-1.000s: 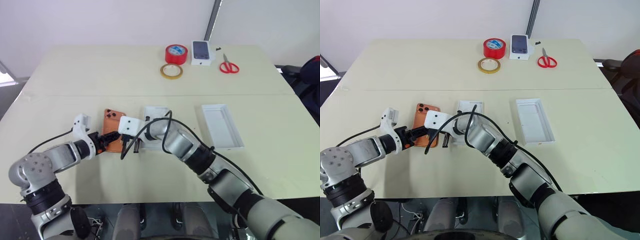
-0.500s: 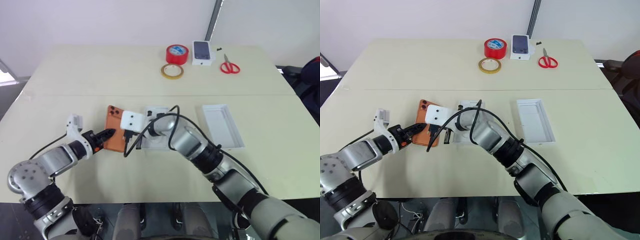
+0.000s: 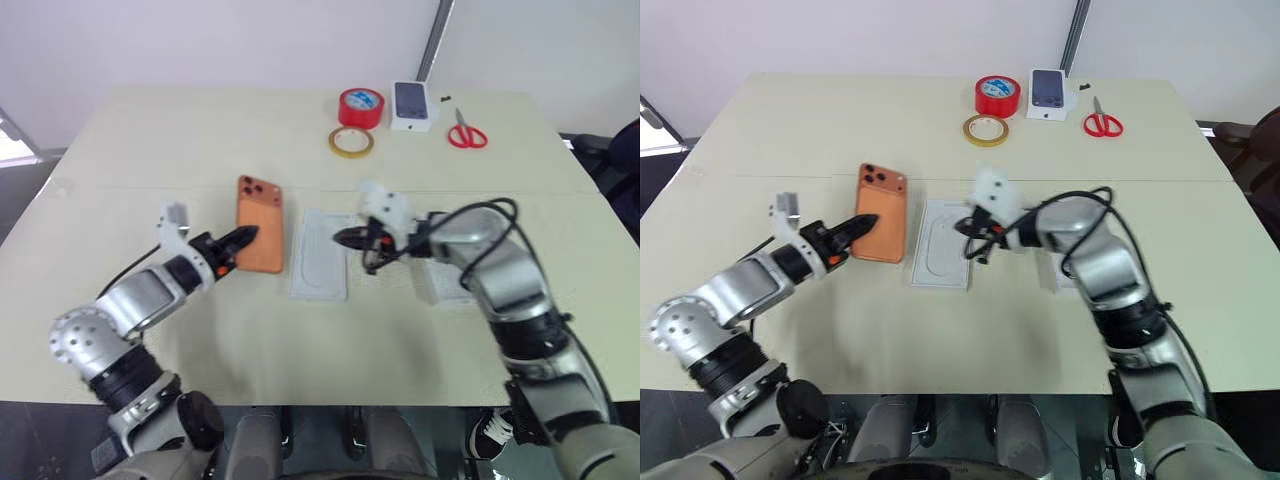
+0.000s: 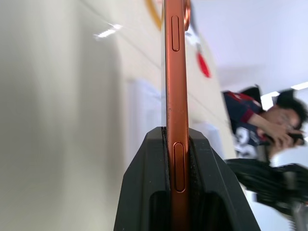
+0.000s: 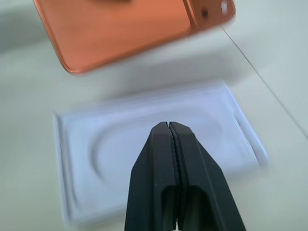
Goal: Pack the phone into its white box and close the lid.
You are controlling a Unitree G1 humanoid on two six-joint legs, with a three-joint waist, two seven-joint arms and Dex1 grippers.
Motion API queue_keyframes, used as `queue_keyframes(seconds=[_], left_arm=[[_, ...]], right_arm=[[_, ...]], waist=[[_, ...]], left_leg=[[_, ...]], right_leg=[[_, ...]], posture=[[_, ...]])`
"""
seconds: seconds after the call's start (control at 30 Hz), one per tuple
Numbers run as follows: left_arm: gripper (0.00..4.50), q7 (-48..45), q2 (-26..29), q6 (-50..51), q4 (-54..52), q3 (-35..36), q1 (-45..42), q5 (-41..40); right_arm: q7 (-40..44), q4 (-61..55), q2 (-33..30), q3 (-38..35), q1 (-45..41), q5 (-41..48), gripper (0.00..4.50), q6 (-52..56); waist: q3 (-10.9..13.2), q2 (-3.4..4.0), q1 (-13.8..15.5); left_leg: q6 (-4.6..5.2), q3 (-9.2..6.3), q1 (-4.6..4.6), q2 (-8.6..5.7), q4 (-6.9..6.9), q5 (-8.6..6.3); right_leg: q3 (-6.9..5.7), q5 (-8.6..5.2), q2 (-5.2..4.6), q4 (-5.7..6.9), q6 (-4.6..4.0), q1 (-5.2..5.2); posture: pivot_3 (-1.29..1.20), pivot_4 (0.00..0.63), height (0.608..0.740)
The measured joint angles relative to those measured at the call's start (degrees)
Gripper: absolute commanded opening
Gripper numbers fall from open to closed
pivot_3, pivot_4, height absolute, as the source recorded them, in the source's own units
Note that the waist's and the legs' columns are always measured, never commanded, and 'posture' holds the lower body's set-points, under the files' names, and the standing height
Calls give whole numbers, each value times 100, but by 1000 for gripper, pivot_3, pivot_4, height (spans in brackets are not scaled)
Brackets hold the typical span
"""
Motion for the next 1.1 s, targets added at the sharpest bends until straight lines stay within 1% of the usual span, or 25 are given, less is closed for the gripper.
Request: queue_keyframes(seconds=[0.13,0.23,0.37,0.67,0.73,0.77,0.97,1.0,1.1], left_arm=[[34,334,-255,-373,237,-654,15,-118],[34,435,-303,-652,456,-1029,73,-98],[34,512,-296,-948,643,-1396,156,-65],[34,651,-295,-1342,782,-2049,334,-2],[998,653,-264,-1431,795,-2136,335,-3],[1213,655,-251,-1452,795,-2149,335,-8],[4361,641,-119,-1546,730,-2315,344,-319],[4465,633,-80,-1551,694,-2366,347,-394],[4465,660,132,-1558,602,-2488,420,-570]], right_arm=[[69,-172,-345,-308,554,386,0,24],[-24,-204,-540,-471,736,497,0,25],[-204,-220,-700,-558,796,545,0,6],[-430,-162,-780,-619,796,592,0,-167],[-461,-145,-780,-618,795,599,0,-179],[-468,-140,-780,-617,794,599,0,-190],[-507,-36,-780,-556,765,597,0,-307],[-509,-30,-779,-526,762,597,0,-332],[-516,-16,-781,-461,757,594,0,-383]], waist=[[2,-1,-33],[3,-2,-36],[3,-2,-23],[5,-5,2],[5,-5,7],[5,-5,10],[5,-5,80],[5,-5,85],[5,-4,84]], left_leg=[[12,-1,5,5,0,8],[12,-1,10,5,4,8],[12,0,8,6,4,8],[13,-1,5,5,8,8],[13,-1,5,5,8,8],[13,-1,5,5,8,8],[13,-1,8,6,9,9],[13,-1,10,6,9,9],[13,-1,13,7,8,9]], right_leg=[[2,0,29,3,0,1],[4,0,37,5,-1,3],[4,-1,33,1,0,3],[5,-1,30,0,0,5],[5,-1,30,0,0,5],[5,-1,31,0,0,5],[5,-1,31,0,0,7],[6,-1,32,0,0,8],[6,-1,33,0,0,11]], posture=[[0,150,740],[0,150,740],[0,150,740],[0,150,740],[0,150,740],[0,150,740],[0,150,740],[0,150,740],[0,150,740]])
